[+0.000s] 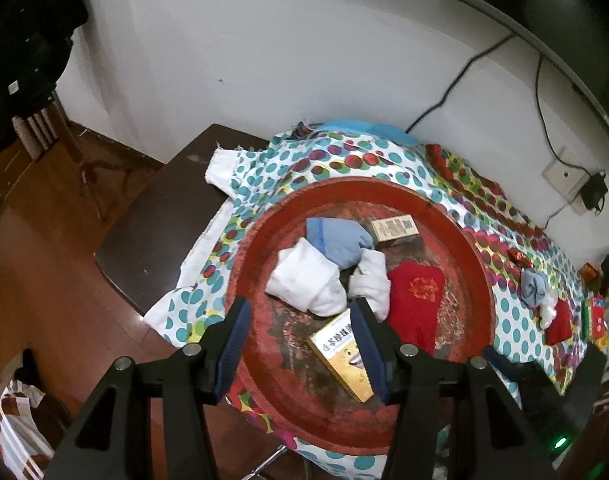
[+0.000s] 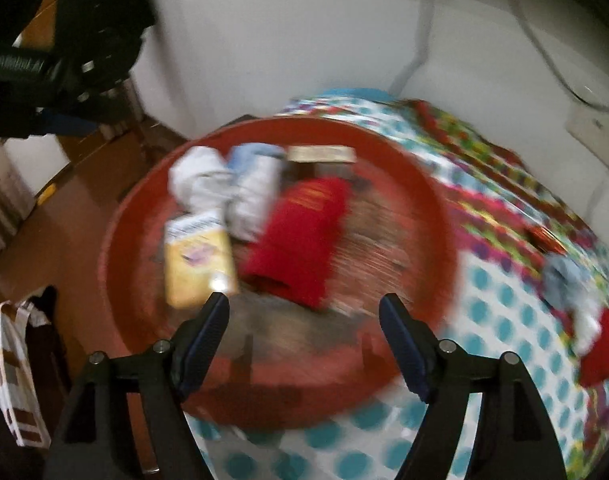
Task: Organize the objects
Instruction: 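Lower the yellow box onto the tray and open the right gripper, then move the right tool to another red sock while the left tool approaches the clear plastic bag, then grasp the red sock with the right gripper while the left gripper grasps the plastic bag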
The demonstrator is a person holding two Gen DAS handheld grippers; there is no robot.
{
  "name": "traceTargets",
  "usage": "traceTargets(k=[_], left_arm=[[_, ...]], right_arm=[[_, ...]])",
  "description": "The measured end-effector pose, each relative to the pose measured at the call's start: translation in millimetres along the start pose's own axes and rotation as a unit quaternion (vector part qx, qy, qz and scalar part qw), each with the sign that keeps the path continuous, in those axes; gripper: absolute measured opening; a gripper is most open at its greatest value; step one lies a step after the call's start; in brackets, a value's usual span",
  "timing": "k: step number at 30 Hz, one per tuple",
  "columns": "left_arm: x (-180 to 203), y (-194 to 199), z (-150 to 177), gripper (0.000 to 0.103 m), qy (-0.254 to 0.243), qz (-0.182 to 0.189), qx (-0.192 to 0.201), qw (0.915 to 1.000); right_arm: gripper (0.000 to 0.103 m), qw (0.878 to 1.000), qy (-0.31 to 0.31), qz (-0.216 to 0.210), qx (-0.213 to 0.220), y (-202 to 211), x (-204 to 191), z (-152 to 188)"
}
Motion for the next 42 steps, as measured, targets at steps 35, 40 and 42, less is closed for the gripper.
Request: traceTargets(k=[35, 40, 42], left_arm=[[330.2, -86.6, 188.4, 0.053, -0.27, 0.153, -0.167, 0.9358], [383.7, -104.6, 204.6, 0.053, -0.277, 0.167, -0.178, 0.9294], [398.7, -116.1, 203.4, 0.053, -0.262, 0.163, -0.18, 0.9339]], right_arm=[[0.037, 0.978, -0.186, 0.087, 0.016, -0.3, 272.6, 129.2], [0.037, 0.977, -0.197, 0.083, 0.019, 24.3, 277.2, 163.6], [0.037, 0.974, -0.214, 0.066, 0.03, 30.8, 278.6, 175.5]])
Point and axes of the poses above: each gripper's, at about its wrist camera, not at the fingertips, and y roughly against the way its jaws point, x to its right, z to its underside, the point moved 8 cm from there along -y, roughly the way its jaws point, and after that the axes turned 13 degrees about y, right-handed, at the moved point
